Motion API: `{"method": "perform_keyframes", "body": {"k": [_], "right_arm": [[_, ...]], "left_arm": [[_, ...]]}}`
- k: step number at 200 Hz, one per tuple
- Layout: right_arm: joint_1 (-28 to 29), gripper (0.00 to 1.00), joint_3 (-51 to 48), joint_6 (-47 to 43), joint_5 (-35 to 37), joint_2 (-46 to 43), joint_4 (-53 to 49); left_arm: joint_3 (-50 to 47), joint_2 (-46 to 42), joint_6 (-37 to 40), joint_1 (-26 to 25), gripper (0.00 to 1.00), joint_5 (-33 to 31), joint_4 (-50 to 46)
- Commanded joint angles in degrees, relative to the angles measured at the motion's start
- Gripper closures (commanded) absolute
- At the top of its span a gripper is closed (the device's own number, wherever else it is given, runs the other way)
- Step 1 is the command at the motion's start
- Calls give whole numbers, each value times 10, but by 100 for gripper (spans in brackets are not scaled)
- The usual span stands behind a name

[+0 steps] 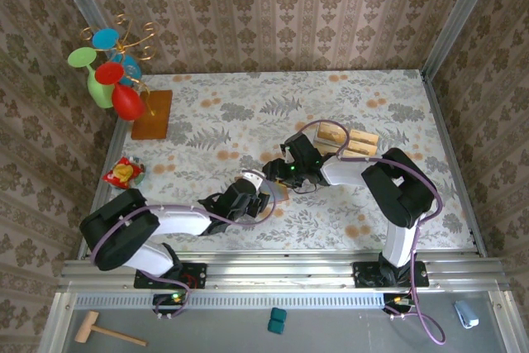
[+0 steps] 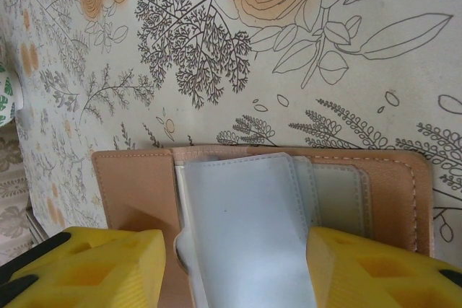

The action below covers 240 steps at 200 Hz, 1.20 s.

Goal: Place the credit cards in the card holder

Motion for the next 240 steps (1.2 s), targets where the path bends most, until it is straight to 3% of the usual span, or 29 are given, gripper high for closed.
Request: {"method": "perform_keyframes", "body": {"k": [1, 66, 240], "right_arm": [[3, 44, 12, 5, -7, 9, -7], [-20, 35, 19, -7, -5, -26, -26], [-13, 36, 11, 1, -19, 15, -1]], "left_arm": [[5, 14, -12, 5, 45, -3, 14], [-12, 24, -25, 6, 52, -4, 31], [-18, 28, -25, 5, 54, -2, 42]]}}
